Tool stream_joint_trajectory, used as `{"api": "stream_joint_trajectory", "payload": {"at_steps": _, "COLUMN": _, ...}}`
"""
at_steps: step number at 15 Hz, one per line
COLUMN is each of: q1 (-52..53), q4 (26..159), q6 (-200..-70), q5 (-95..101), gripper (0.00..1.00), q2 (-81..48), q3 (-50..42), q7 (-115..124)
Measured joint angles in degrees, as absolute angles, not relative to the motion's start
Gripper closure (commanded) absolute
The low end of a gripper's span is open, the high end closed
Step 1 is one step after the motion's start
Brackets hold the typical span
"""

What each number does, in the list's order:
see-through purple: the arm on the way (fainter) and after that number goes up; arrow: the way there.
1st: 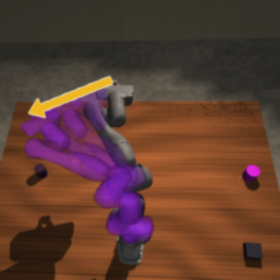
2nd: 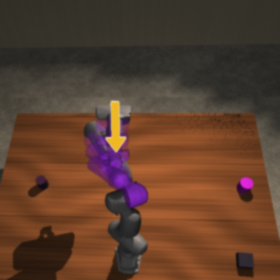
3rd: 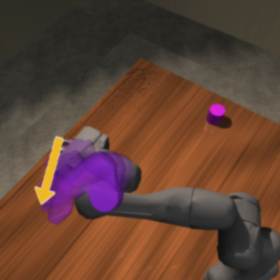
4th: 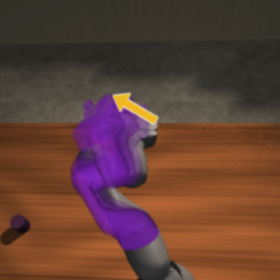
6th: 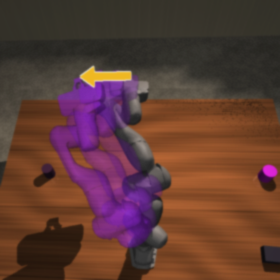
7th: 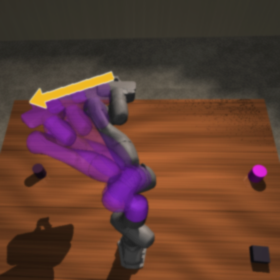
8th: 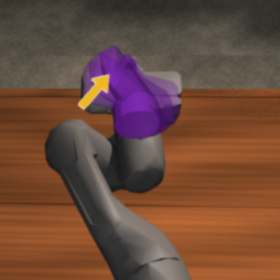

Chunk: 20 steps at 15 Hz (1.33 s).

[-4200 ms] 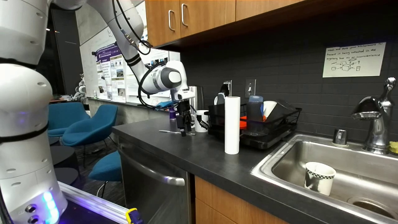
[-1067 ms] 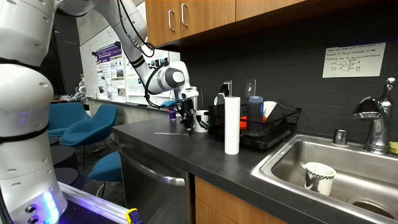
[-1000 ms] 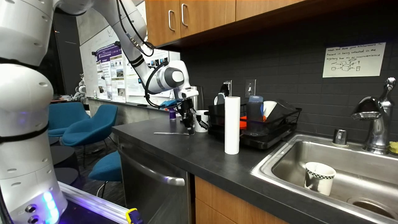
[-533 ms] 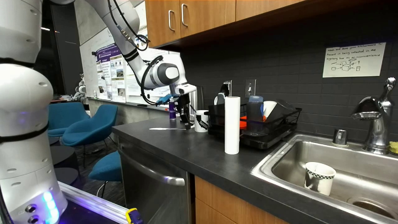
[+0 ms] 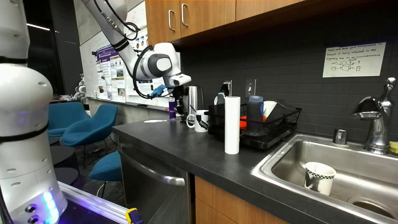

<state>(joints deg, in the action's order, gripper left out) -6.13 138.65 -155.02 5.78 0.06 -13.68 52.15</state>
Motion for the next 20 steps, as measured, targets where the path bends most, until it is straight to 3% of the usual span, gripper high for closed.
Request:
{"api": "stream_joint_trajectory", "payload": {"at_steps": 11, "q1": -11.05, "q4": 138.48, "q6": -155.34, "q5": 18.80, "gripper": 0.95, "q2": 6.83, "q3": -9.70, "q7": 53.61}}
{"api": "stream_joint_trajectory", "payload": {"at_steps": 20, "q1": -15.13, "q4": 137.62, "q6": -158.75, "q5": 39.34, "gripper": 0.95, "q2": 8.42, "q3": -5.82, "q7": 68.71}}
